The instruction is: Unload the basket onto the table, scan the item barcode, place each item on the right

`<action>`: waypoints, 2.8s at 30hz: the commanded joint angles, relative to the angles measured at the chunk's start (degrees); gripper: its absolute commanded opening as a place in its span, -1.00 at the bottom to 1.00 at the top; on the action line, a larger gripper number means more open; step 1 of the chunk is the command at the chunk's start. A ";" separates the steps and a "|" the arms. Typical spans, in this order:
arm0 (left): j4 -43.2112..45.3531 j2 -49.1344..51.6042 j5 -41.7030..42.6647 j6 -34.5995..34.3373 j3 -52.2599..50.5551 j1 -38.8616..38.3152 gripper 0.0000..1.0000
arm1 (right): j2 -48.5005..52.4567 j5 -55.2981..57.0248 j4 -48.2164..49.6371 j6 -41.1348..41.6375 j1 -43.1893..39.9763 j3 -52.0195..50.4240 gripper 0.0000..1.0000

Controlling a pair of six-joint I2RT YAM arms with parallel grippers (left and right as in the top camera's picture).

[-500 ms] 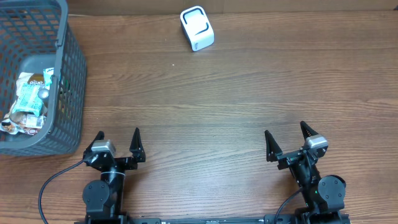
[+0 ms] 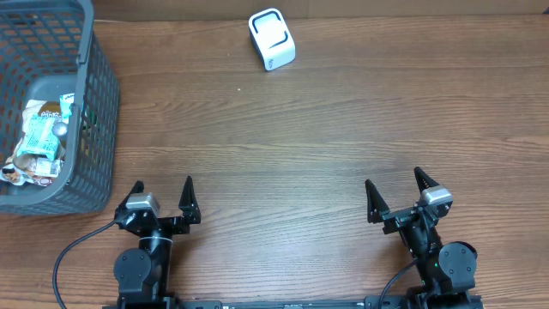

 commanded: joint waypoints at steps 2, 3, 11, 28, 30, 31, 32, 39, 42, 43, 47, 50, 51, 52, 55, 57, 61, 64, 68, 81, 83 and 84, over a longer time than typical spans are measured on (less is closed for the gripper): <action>-0.13 -0.63 -0.37 1.25 -0.20 -0.17 0.99 | -0.63 -0.31 0.17 -0.09 -0.13 -0.61 1.00; -0.13 -0.63 -0.37 1.25 -0.20 -0.17 0.99 | -0.63 -0.31 0.17 -0.09 -0.13 -0.61 1.00; -0.13 -0.63 -0.37 1.25 -0.20 -0.17 0.99 | -0.63 -0.31 0.17 -0.09 -0.13 -0.61 1.00; -0.13 -0.63 -0.37 1.25 -0.20 -0.17 0.99 | -0.63 -0.31 0.17 -0.09 -0.13 -0.61 1.00; -0.13 -0.63 -0.37 1.25 -0.20 -0.17 0.99 | -0.63 -0.31 0.17 -0.09 -0.13 -0.61 1.00; -0.13 -0.63 -0.37 1.25 -0.20 -0.17 0.99 | -0.63 -0.31 0.17 -0.09 -0.13 -0.61 1.00; -0.13 -0.63 -0.37 1.25 -0.20 -0.17 0.99 | -0.63 -0.31 0.15 -0.09 -0.13 -0.61 1.00; -0.13 -0.63 -0.37 1.25 -0.20 -0.17 0.99 | -0.63 -0.31 0.15 -0.09 -0.13 -0.61 1.00; -0.13 -0.63 -0.37 1.25 -0.20 -0.17 0.99 | -0.63 -0.31 0.15 -0.09 -0.13 -0.61 1.00; -0.13 -0.63 -0.37 1.25 -0.20 -0.17 0.99 | -0.63 -0.31 0.15 -0.09 -0.13 -0.61 1.00; -0.13 -0.63 -0.37 1.25 -0.20 -0.17 0.99 | -0.63 -0.31 0.17 -0.09 -0.13 -0.61 1.00; -0.13 -0.63 -0.37 1.25 -0.20 -0.17 0.99 | -0.63 -0.31 0.17 -0.09 -0.13 -0.61 1.00; -0.13 -0.63 -0.37 1.25 -0.20 -0.17 0.99 | -0.63 -0.31 0.17 -0.09 -0.13 -0.61 1.00; -0.13 -0.63 -0.37 1.25 -0.20 -0.17 0.99 | -0.63 -0.31 0.15 -0.09 -0.13 -0.61 1.00; -0.13 -0.63 -0.37 1.25 -0.20 -0.17 0.99 | -0.63 -0.31 0.15 -0.09 -0.13 -0.61 1.00; -0.11 -0.63 -0.46 1.27 -0.20 -0.17 0.99 | -0.63 -0.31 0.17 -0.09 -0.11 -0.61 1.00; 0.22 -0.63 -4.83 1.29 -0.20 -0.13 0.99 | -0.63 -0.31 0.17 -0.09 -0.13 -0.61 1.00; 0.24 -0.63 -4.57 1.25 -0.20 -0.13 0.99 | -0.63 -0.31 0.15 -0.09 -0.13 -0.61 1.00; 0.24 -0.63 -4.59 1.25 -0.20 -0.13 0.99 | -0.63 -0.31 0.15 -0.09 -0.13 -0.61 1.00; 0.24 -0.63 -4.59 1.25 -0.20 -0.13 0.99 | -0.63 -0.31 0.15 -0.09 -0.13 -0.61 1.00; 0.22 -0.63 -4.59 1.25 -0.20 -0.13 0.99 | -0.63 -0.31 0.15 -0.09 -0.13 -0.61 1.00; 0.24 -0.63 -4.59 1.25 -0.20 -0.13 0.99 | -0.63 -0.31 0.15 -0.09 -0.13 -0.61 1.00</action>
